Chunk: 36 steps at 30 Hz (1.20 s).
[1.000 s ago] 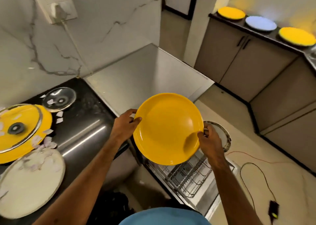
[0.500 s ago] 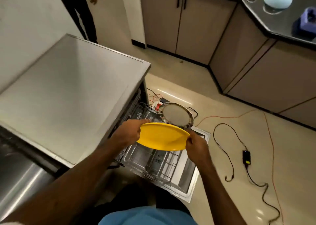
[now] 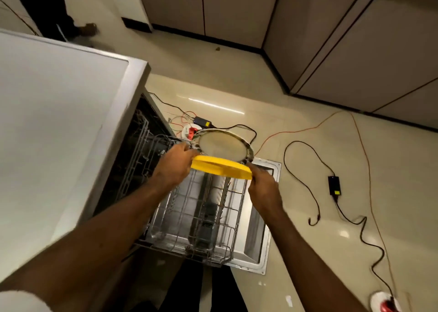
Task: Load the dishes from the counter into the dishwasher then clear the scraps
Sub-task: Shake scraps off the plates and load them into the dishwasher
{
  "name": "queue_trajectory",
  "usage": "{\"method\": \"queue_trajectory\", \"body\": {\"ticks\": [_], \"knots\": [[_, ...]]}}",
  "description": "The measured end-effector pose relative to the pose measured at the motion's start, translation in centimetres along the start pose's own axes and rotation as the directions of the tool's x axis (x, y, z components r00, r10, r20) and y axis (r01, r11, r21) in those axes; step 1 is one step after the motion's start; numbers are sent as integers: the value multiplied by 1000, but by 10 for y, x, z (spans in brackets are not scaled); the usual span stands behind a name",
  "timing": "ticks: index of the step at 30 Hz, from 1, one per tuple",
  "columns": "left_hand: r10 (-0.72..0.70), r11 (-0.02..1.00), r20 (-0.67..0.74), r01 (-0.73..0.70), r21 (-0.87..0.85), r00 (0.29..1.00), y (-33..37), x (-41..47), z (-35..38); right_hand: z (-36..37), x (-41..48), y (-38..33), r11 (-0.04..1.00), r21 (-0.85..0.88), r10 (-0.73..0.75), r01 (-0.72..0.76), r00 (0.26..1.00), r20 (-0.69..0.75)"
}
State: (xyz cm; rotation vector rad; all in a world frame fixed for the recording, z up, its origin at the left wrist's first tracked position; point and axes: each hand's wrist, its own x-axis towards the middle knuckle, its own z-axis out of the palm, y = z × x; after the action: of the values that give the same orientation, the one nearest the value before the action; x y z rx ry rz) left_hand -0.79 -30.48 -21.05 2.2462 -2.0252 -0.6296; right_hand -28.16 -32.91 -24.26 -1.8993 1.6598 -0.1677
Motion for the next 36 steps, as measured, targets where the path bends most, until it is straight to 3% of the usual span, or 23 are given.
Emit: {"method": "queue_trajectory", "body": {"ticks": [6,20,29,36], "knots": [[-60,991,-25,56,-118,998,-33,69,60,54,68,27,998,-60,-1,-2,999,-41],[-160,986,84,163,-37,984,-66,120,144,118,117,62,956,-292,37,-28,999,28],[-206,970,317,237,-60,926,-47,131,162,120,119,51,976,-184,142,-112,978,154],[-137,983,305,167,-76,942,-26,93,117,79,85,16,991,-131,60,-39,984,167]]}}
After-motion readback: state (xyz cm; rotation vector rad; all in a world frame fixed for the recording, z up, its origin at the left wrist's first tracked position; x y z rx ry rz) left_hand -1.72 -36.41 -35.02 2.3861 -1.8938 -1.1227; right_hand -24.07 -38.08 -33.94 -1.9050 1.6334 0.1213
